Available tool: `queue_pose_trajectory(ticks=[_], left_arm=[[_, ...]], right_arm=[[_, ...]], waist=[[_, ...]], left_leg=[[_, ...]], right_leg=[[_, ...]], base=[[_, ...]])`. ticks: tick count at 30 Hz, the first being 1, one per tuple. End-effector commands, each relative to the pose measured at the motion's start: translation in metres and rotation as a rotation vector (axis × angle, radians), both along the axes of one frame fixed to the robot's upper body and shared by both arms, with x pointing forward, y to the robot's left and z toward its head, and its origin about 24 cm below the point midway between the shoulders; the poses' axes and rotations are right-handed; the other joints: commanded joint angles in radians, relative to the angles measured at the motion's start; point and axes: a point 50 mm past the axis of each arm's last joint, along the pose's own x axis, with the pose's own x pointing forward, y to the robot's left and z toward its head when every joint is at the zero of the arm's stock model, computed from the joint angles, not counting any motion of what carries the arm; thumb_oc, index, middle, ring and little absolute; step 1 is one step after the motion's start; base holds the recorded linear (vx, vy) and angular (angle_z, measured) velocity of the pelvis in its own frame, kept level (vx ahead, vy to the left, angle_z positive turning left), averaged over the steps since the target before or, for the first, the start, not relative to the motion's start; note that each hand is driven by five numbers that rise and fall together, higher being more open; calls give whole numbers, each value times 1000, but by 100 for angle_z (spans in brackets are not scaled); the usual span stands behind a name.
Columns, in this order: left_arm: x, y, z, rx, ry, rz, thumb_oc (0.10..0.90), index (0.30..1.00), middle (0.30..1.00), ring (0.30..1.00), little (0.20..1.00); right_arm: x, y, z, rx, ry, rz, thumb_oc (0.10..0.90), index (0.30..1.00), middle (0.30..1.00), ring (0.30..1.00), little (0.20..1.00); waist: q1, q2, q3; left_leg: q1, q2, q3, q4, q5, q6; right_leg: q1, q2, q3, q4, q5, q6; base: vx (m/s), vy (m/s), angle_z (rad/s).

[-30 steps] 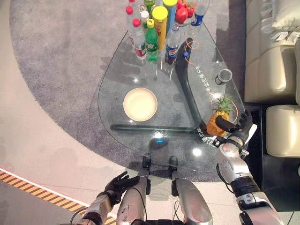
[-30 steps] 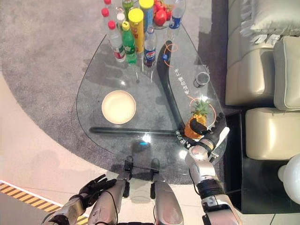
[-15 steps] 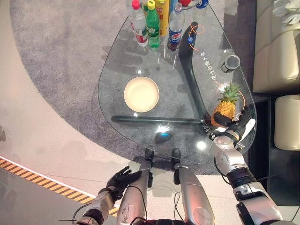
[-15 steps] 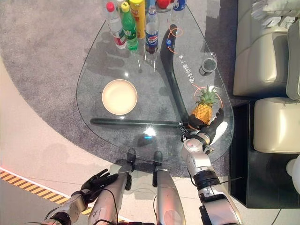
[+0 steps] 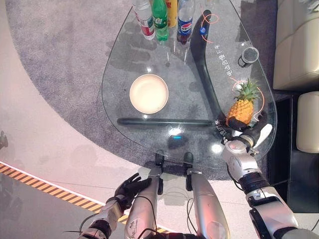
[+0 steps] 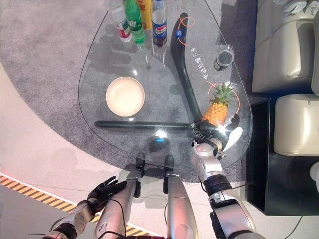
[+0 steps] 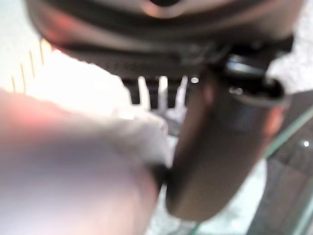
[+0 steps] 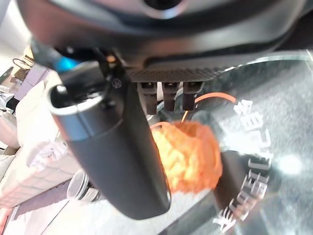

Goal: Pick up the fruit to the plate

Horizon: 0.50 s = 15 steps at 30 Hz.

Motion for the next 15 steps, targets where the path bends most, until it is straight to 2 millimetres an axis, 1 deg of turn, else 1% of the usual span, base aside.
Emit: queue_pose_trajectory(ticks=[1,5,10,13,15], left_arm=[[-29,-8,-18,-6,130,-28,800,900,900,900,900],[-28,-9,-18,-10,127,-33,800,900,900,900,900],[-25,-9,-17,-8,130,-34,800,900,900,900,900],[-23,-9,-16,-14,126,-32,800,900,900,900,900],[-22,-10,-15,-19,120,-31,800,900,900,900,900]], right_arm=[[9,-10,35,-19,-159,22,800,900,900,900,900],[16,-12,38,29,-159,52,800,900,900,900,900],[21,-15,41,30,-149,79,800,900,900,900,900],[22,-18,39,15,-108,66,800,900,900,900,900],[22,-20,33,16,-70,50,800,900,900,900,900]], waist=[[6,-14,-12],[15,-9,-12],[22,-10,-12],[25,-9,-12],[29,-9,-12]], left_leg=[[-47,-45,-7,146,-96,29],[-55,-44,-8,150,-95,27],[-63,-44,-8,150,-93,28],[-69,-46,-10,151,-91,29],[-75,-48,-12,153,-91,30]], right_leg=[[45,-10,-6,-127,89,8],[37,-13,-11,-120,88,7],[23,-14,-14,-110,87,11],[13,-16,-19,-103,87,12],[7,-17,-22,-99,87,12]], base=[[0,0,0],[0,0,0],[1,0,1],[7,10,10],[10,11,7]])
